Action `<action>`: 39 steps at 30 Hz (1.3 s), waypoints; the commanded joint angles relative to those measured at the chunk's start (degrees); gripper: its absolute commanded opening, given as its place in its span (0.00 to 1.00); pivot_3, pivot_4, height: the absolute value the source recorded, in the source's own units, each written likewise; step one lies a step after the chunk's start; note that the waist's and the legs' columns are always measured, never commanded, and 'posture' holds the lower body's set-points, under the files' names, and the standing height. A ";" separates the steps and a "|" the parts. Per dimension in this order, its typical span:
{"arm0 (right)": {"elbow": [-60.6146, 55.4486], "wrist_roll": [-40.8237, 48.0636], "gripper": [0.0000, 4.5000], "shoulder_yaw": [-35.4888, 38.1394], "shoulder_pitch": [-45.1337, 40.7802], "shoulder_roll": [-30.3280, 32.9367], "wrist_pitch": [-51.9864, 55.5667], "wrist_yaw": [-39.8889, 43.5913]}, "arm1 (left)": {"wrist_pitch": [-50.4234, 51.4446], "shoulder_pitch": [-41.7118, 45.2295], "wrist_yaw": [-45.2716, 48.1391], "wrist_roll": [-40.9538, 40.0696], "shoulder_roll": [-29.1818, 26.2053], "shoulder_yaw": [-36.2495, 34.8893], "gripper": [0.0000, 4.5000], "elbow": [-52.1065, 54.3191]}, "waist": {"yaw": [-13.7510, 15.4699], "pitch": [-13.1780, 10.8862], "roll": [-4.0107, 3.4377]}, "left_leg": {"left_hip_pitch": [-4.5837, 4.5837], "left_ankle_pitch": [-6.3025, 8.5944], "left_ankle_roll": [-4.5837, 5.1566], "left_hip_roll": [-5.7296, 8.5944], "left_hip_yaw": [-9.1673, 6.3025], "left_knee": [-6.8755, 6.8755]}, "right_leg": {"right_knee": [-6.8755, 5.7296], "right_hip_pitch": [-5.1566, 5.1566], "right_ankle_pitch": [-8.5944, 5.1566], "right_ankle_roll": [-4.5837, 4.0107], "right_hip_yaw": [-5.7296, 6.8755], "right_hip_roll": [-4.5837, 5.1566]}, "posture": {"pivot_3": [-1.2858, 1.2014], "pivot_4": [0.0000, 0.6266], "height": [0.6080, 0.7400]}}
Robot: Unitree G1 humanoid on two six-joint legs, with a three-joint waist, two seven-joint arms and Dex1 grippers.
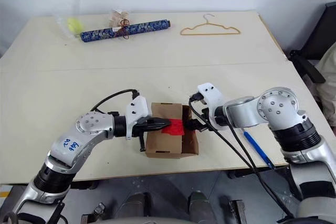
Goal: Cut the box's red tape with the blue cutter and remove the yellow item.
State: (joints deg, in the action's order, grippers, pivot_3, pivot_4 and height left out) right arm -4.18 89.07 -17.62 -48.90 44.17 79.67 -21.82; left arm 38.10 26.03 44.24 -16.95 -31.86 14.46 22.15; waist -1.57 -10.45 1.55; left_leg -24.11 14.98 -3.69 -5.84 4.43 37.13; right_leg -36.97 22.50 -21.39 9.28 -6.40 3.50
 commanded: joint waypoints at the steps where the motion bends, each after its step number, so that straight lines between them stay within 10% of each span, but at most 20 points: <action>1: -0.43 -5.04 0.99 2.21 0.30 -0.77 2.04 1.35 | 2.49 -1.79 0.43 1.16 -1.06 2.17 0.00 -2.57 | 0.00 0.00 0.00 | 0.00 0.00 0.00 0.00 0.00 0.00 | 0.00 0.00 0.00 0.00 0.00 0.00 | 0.52 0.24 1.00; 30: -14.57 -33.69 0.99 10.85 9.85 -12.42 12.83 17.89 | 2.40 -0.80 0.95 1.45 -1.77 1.49 0.00 -3.26 | -0.03 0.07 0.05 | 0.03 -0.10 -0.17 0.02 -0.01 -0.02 | -0.04 -0.01 0.00 0.00 0.01 -0.03 | 0.52 0.24 1.00; 39: -21.78 -44.90 0.99 5.53 12.19 -6.14 8.46 23.62 | 2.00 0.07 1.34 1.63 -2.12 1.37 0.00 -4.08 | 0.05 0.23 0.24 | 0.05 -0.08 -0.16 0.06 -0.01 0.00 | -0.02 -0.06 0.00 0.01 0.01 -0.02 | 0.52 0.24 1.00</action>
State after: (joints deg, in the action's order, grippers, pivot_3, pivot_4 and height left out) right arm -25.29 46.62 -11.40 -37.59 35.93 87.88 0.93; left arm 38.15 27.43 45.50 -16.95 -32.64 14.39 20.64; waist -1.52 -10.22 1.79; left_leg -24.07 14.89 -3.84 -5.78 4.42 37.13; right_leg -36.99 22.44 -21.39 9.28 -6.39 3.49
